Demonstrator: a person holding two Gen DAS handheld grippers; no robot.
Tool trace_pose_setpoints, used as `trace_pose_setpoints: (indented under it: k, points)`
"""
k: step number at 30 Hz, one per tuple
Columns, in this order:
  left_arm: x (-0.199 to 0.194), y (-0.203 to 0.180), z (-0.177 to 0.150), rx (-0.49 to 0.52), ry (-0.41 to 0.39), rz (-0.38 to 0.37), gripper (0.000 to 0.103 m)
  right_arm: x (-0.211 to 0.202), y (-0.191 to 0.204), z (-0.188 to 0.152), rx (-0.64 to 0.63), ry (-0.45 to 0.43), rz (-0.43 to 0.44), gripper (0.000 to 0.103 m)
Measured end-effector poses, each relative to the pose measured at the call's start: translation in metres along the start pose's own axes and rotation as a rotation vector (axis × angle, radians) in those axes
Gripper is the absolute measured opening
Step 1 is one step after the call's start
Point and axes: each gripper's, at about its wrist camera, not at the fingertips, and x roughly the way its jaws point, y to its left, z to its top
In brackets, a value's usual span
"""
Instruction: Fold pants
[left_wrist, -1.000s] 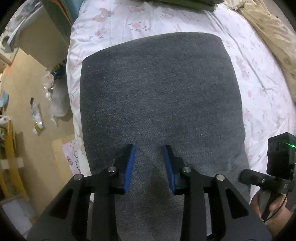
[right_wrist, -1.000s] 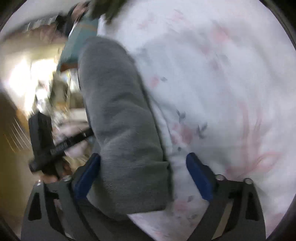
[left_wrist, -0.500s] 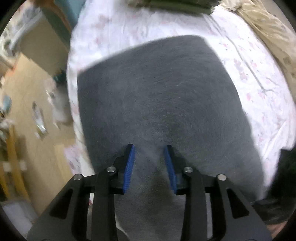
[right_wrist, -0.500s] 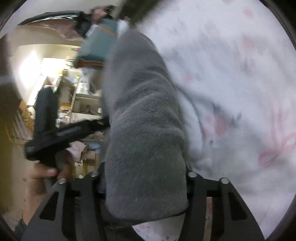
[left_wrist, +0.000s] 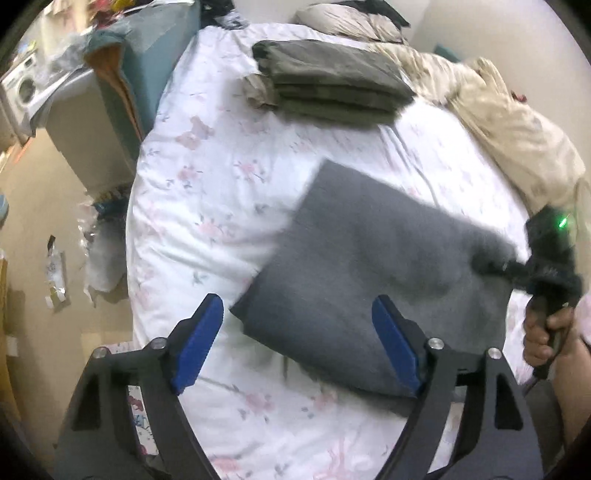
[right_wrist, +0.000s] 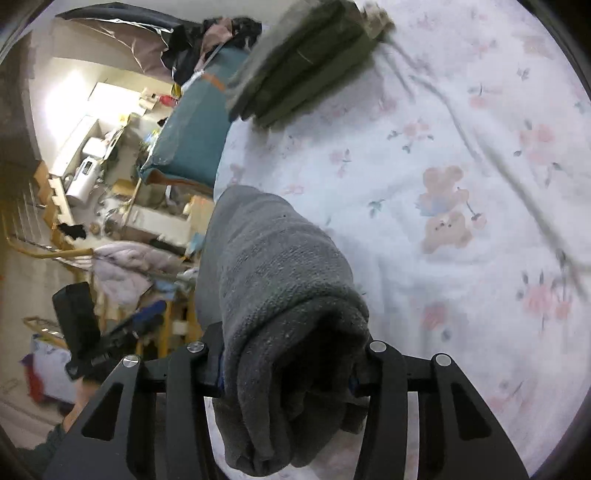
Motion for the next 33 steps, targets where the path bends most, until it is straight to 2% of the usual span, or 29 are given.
trace_pose_setpoints:
  k: [1,3,6,7,8,11,13,15,17,18,19,20,23,24,25,28,30,33]
  points:
    - [0.007,0.005,0.005,-0.019,0.013,-0.024,0.081,0.004,-0.009,0.006,0.025,0.015,-0.012,0.049]
    - [0.027,0.013,0.016,-0.046,0.045,-0.072,0.081,0.006,-0.025,0.006,0.074,0.015,-0.040,0.058]
    - [0.060,0.009,0.030,-0.005,0.091,-0.107,0.081,-0.002,-0.049,-0.008,0.214,-0.021,-0.046,0.074]
    - [0.069,0.006,0.034,0.015,0.101,-0.117,0.081,-0.007,-0.055,-0.018,0.251,-0.041,-0.057,0.089]
    - [0.081,0.004,0.038,0.041,0.113,-0.135,0.081,-0.014,-0.058,-0.025,0.269,-0.069,-0.066,0.098]
    - [0.107,0.003,0.037,0.098,0.182,-0.170,0.082,-0.020,-0.060,-0.050,0.339,-0.134,-0.040,0.099]
    - [0.124,0.011,0.028,0.100,0.255,-0.244,0.084,-0.008,-0.062,-0.063,0.386,-0.135,0.012,0.100]
    - [0.133,0.017,0.022,0.119,0.299,-0.273,0.086,0.003,-0.058,-0.076,0.367,-0.143,0.013,0.100]
    - [0.135,0.019,0.019,0.125,0.310,-0.275,0.083,0.005,-0.051,-0.082,0.330,-0.192,-0.002,0.102]
    - [0.133,0.017,0.018,0.134,0.305,-0.271,0.079,0.010,-0.048,-0.086,0.324,-0.200,0.029,0.101]
    - [0.131,0.013,0.017,0.146,0.299,-0.268,0.070,0.016,-0.045,-0.089,0.323,-0.180,0.064,0.090]
    - [0.128,0.009,0.016,0.154,0.296,-0.271,0.064,0.025,-0.039,-0.090,0.309,-0.157,0.060,0.071]
    - [0.116,-0.004,0.012,0.207,0.278,-0.239,0.039,0.025,-0.012,-0.087,0.166,-0.189,-0.044,0.041]
    - [0.108,-0.008,0.011,0.225,0.266,-0.233,0.031,0.020,-0.007,-0.083,0.144,-0.197,-0.049,0.038]
    - [0.101,-0.011,0.011,0.227,0.255,-0.234,0.027,0.015,-0.003,-0.079,0.127,-0.195,-0.058,0.033]
    - [0.078,-0.022,0.008,0.217,0.226,-0.250,0.023,-0.002,0.010,-0.058,0.030,-0.163,-0.103,0.029]
    - [0.061,-0.035,0.003,0.208,0.231,-0.264,0.023,-0.015,0.012,-0.042,-0.007,-0.121,-0.104,0.029]
    - [0.035,-0.045,-0.016,0.095,0.236,-0.267,0.023,-0.034,0.025,-0.022,-0.105,-0.021,-0.079,0.029]
